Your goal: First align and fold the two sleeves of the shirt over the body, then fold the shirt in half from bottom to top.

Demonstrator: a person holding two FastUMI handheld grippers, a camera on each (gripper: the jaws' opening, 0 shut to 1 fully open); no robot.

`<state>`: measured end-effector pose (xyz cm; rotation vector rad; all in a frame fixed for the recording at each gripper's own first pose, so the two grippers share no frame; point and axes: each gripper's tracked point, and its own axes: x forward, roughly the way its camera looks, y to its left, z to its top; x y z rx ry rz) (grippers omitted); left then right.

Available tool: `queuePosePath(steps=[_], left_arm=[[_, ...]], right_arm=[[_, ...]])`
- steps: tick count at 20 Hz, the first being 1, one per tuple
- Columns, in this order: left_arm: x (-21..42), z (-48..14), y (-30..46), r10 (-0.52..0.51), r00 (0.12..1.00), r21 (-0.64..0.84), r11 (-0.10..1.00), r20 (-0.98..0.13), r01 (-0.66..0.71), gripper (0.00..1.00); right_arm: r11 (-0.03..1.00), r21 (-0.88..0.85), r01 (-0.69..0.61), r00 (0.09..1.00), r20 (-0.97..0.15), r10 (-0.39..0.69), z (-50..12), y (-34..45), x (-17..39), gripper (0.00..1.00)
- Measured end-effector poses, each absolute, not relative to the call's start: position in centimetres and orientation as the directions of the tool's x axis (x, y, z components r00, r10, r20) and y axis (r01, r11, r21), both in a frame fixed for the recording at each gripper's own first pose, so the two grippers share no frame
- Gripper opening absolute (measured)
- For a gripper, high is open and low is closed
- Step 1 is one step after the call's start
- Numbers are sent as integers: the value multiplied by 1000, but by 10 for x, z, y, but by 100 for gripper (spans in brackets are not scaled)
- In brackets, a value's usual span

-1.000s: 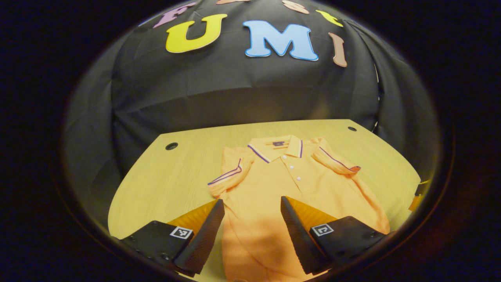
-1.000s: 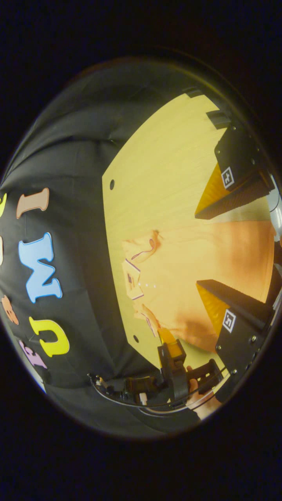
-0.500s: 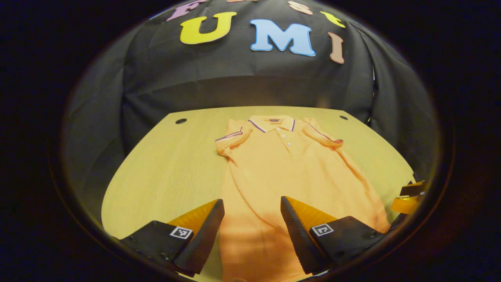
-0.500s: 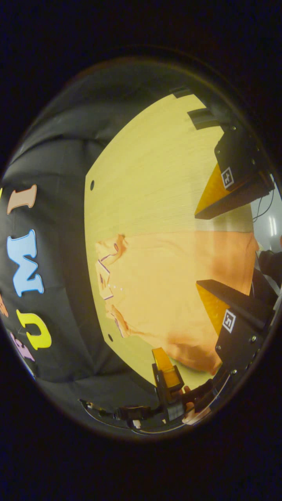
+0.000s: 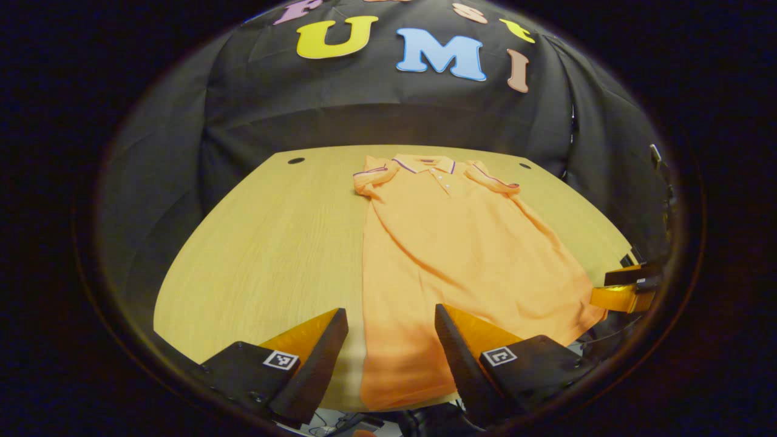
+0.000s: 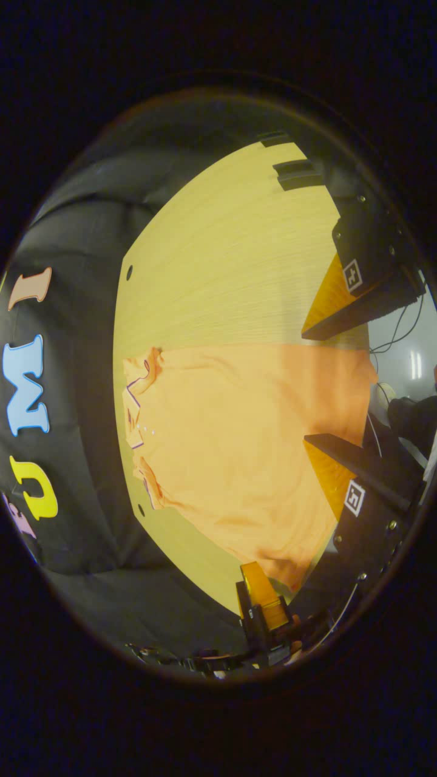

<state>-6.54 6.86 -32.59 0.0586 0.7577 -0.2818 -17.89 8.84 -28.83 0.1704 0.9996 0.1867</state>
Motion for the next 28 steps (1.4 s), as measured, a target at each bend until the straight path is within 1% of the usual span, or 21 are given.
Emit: queuePosePath(steps=[3, 4, 7, 13, 14, 16, 17, 18, 19, 20, 21, 22, 23, 24, 26, 27, 28], left_arm=[[-88, -333, 67, -253, 665, -58, 952, -703, 301, 94], [-93, -333, 68, -255, 663, -62, 952, -704, 300, 96], [-105, -337, 66, -256, 659, -63, 951, -707, 303, 96], [-116, -350, 60, -247, 645, -57, 952, -723, 301, 96], [-116, -350, 59, -245, 648, -51, 952, -721, 302, 95], [-116, -352, 56, -241, 648, -40, 950, -722, 309, 96], [-116, -352, 53, -239, 649, -31, 949, -722, 314, 95], [-117, -355, 55, -223, 652, -9, 949, -724, 314, 96], [-117, -355, 54, -224, 656, -3, 947, -721, 320, 98], [-118, -353, 50, -224, 658, -5, 948, -719, 318, 90], [-119, -353, 48, -222, 658, -4, 949, -719, 316, 82], [-120, -354, 42, -229, 657, -8, 947, -719, 322, 73], [-121, -354, 39, -233, 657, -10, 946, -717, 325, 69], [-121, -354, 34, -242, 655, -15, 943, -716, 333, 54], [-121, -354, 27, -249, 657, -17, 941, -712, 338, 30], [-121, -355, 25, -245, 658, -17, 943, -713, 333, 24], [-123, -355, 23, -242, 658, -11, 942, -713, 335, 14]], right_arm=[[974, 210, -86, 519, -825, 224, -292, 86, -187, 96], [975, 202, -87, 519, -827, 218, -293, 84, -188, 96], [975, 202, -89, 503, -836, 219, -296, 85, -192, 96], [973, 203, -108, 480, -847, 230, -308, 89, -203, 96], [974, 195, -113, 473, -852, 225, -310, 90, -206, 96], [976, 179, -125, 485, -847, 218, -309, 91, -205, 96], [975, 181, -126, 494, -841, 219, -309, 92, -204, 95], [976, 183, -122, 491, -843, 219, -311, 92, -205, 96], [976, 183, -119, 495, -841, 218, -310, 91, -204, 95], [977, 185, -110, 497, -841, 215, -311, 91, -204, 93], [977, 189, -93, 501, -840, 210, -310, 90, -204, 83], [978, 191, -81, 505, -838, 205, -310, 88, -204, 67], [977, 200, -69, 505, -838, 207, -311, 88, -205, 60], [976, 210, -56, 508, -836, 209, -310, 88, -205, 40], [975, 215, -54, 512, -833, 212, -310, 88, -206, 31], [973, 228, -32, 513, -832, 211, -310, 88, -205, 34], [968, 251, -4, 520, -826, 217, -309, 88, -205, 6]])
